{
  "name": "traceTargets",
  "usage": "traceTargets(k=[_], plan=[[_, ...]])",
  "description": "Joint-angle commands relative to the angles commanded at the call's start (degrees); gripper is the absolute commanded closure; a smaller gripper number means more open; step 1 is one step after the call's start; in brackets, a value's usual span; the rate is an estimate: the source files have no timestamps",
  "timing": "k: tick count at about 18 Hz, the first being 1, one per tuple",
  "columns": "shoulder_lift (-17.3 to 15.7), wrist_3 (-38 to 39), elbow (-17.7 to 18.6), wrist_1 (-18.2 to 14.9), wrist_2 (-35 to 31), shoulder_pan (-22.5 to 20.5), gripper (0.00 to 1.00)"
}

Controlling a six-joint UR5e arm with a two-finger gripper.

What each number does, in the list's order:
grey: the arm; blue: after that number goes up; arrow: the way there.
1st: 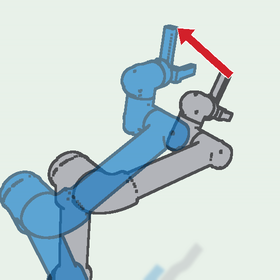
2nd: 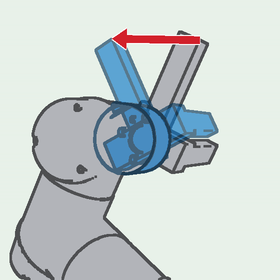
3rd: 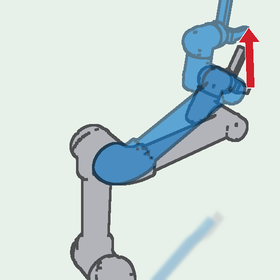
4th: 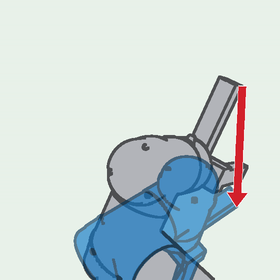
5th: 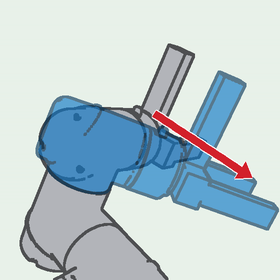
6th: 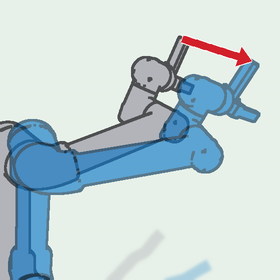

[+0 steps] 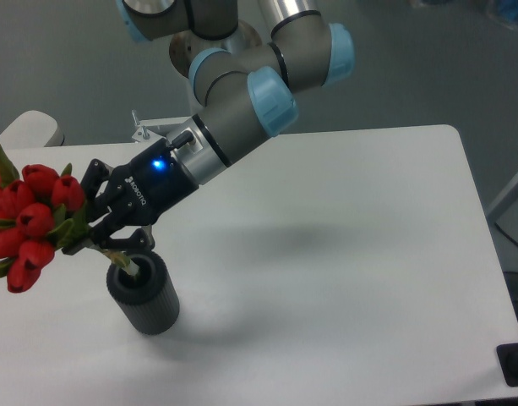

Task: Insert the flowers into the vase
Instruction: 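Lower the tulip stems down into the grey vase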

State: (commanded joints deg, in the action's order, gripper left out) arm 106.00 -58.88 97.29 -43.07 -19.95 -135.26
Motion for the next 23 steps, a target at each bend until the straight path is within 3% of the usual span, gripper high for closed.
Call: traceTargets(k=[9, 23], plan=[[1.7, -3.2, 3.4, -0.1, 0.0, 0.0, 0.83], [4.6, -4.0, 4.3, -0.1, -0.1, -0.3, 0.80]])
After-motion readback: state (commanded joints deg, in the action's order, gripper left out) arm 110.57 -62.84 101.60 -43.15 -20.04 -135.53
